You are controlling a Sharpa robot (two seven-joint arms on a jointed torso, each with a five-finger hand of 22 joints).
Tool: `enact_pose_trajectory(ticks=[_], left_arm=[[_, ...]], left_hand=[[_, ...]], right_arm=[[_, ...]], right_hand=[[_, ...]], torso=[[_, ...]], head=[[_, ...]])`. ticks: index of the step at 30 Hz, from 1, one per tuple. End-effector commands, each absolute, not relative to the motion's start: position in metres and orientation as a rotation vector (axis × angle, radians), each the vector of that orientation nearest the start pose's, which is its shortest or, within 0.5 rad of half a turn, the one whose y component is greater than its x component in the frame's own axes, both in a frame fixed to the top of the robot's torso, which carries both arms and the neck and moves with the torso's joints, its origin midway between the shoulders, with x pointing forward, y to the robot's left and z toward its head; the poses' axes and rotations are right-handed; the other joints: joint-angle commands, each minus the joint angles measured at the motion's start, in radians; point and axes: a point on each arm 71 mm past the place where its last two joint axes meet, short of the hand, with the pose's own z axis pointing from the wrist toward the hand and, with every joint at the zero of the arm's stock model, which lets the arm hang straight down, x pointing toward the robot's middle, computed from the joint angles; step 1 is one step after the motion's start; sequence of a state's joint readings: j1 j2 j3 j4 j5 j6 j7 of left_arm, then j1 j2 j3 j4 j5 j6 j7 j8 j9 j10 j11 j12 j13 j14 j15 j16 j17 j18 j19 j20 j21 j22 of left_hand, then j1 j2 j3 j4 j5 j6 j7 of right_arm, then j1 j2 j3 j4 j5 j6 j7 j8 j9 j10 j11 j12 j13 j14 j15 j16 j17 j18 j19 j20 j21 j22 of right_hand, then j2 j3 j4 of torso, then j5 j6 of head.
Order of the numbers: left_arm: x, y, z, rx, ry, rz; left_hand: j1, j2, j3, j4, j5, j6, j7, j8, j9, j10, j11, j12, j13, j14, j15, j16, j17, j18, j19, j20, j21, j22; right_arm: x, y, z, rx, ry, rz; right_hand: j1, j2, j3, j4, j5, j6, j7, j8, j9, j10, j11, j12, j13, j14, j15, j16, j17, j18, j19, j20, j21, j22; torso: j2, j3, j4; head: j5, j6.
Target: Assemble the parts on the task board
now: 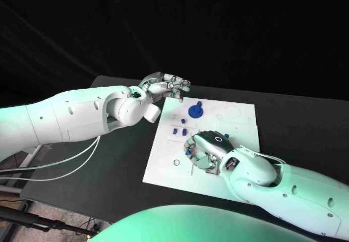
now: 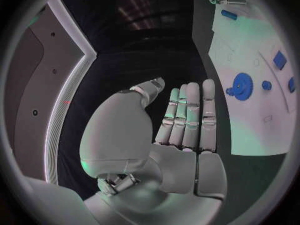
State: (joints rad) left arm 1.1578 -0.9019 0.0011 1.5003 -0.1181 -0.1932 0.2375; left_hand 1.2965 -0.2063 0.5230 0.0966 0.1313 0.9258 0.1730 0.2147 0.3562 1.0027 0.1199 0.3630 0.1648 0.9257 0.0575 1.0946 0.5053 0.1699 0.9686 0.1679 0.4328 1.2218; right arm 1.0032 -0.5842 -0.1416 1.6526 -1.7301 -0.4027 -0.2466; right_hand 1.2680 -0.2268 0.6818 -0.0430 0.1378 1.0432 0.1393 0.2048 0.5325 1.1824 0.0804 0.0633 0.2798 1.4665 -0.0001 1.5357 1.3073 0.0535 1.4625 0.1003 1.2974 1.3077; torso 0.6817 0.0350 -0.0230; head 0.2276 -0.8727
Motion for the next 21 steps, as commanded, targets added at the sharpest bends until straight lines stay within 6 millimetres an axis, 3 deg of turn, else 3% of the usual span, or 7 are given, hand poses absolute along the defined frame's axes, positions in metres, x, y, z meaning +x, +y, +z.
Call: enact_pose_trajectory(ticks=[1,21], left_arm=[[0.4869,0.2361,-0.1922,-1.091,1.606,-1.493],[0.4869,0.2367,-0.1926,-1.093,1.613,-1.494]], left_hand=[[-0.004,0.007,0.001,0.006,0.007,-0.008,-0.001,0.006,0.002,-0.003,0.003,-0.007,-0.002,-0.005,0.005,-0.005,-0.001,0.009,0.007,0.0,-0.003,-0.001],[-0.007,0.009,0.0,0.009,0.007,-0.009,0.0,0.008,0.002,-0.003,0.004,-0.008,-0.002,-0.005,0.006,-0.007,-0.001,0.009,0.008,0.0,-0.006,-0.002]], right_arm=[[0.3694,-0.0427,-0.2733,-0.434,1.705,0.869],[0.3681,-0.0449,-0.266,-0.392,1.652,0.854]], right_hand=[[-0.011,-0.008,-0.007,-0.001,-0.001,-0.008,0.001,-0.008,-0.003,-0.007,0.004,0.001,0.0,0.084,0.008,-0.001,0.178,0.002,0.001,0.008,-0.008,0.188],[0.002,0.031,-0.007,-0.009,-0.003,0.041,-0.019,0.017,0.013,0.047,-0.019,0.036,0.023,0.086,-0.01,0.003,0.188,-0.001,0.011,-0.003,0.012,0.193]], torso=[[0.0,-0.0003,0.0003],[0.0,-0.0008,0.0]], head=[[-0.001,0.0],[-0.003,0.0]])
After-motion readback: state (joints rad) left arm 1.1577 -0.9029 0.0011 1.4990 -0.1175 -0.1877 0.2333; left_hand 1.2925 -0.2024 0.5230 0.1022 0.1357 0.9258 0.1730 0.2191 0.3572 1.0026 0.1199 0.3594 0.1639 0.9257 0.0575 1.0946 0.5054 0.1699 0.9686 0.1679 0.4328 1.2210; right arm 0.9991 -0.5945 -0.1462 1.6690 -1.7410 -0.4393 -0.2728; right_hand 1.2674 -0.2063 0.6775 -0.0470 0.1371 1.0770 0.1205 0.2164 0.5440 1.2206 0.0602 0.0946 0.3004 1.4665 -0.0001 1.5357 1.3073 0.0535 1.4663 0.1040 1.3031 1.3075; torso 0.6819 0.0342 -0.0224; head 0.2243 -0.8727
